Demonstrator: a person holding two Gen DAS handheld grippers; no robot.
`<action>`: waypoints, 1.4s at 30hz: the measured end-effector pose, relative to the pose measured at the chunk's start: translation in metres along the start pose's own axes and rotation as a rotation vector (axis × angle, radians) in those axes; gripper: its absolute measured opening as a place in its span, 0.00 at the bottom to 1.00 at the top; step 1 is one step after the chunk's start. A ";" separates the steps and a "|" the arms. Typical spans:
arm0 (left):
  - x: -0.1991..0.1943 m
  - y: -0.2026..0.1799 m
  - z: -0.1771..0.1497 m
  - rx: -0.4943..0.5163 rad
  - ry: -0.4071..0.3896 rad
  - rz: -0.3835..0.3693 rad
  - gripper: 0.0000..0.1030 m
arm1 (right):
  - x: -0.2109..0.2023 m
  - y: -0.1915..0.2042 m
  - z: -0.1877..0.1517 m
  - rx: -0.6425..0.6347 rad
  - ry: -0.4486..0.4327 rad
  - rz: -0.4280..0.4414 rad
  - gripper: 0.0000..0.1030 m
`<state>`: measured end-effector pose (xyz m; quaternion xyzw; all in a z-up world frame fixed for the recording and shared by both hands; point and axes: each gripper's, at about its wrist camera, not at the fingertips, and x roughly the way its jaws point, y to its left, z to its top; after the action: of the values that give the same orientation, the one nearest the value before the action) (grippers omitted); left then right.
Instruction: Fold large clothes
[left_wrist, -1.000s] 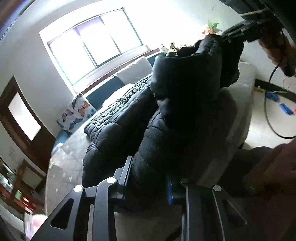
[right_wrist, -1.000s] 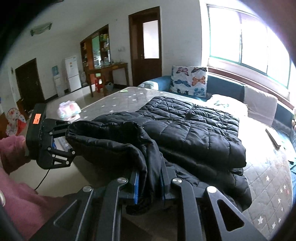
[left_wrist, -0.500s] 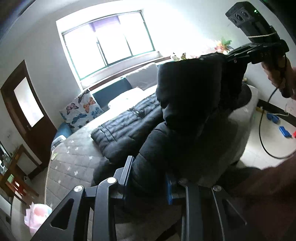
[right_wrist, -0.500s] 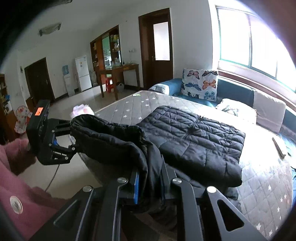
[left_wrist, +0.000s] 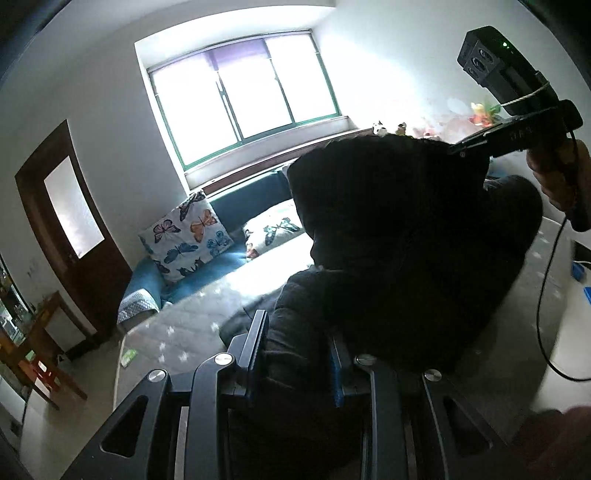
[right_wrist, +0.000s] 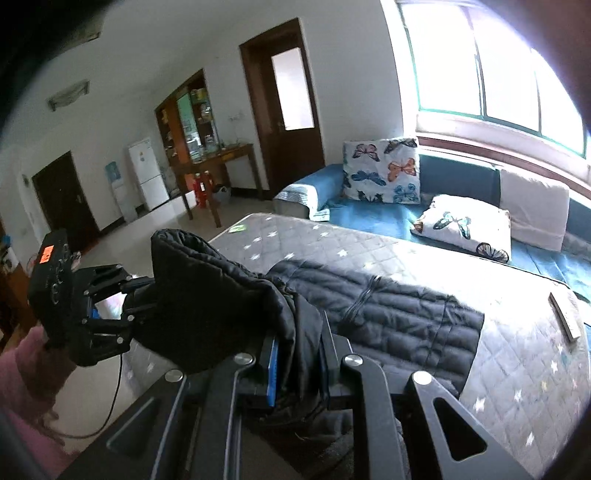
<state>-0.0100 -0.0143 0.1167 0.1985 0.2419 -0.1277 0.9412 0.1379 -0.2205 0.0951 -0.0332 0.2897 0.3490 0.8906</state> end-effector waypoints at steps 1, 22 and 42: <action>0.013 0.008 0.009 -0.011 0.007 -0.001 0.29 | 0.006 -0.006 0.006 0.001 0.002 -0.009 0.18; 0.262 0.090 0.057 -0.198 0.316 -0.054 0.28 | 0.206 -0.152 0.058 0.279 0.193 -0.110 0.18; 0.363 0.129 0.016 -0.243 0.406 -0.043 0.35 | 0.154 -0.196 0.059 0.477 0.206 -0.136 0.24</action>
<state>0.3485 0.0412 -0.0143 0.1002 0.4440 -0.0752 0.8872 0.3833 -0.2607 0.0332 0.1230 0.4500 0.2049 0.8605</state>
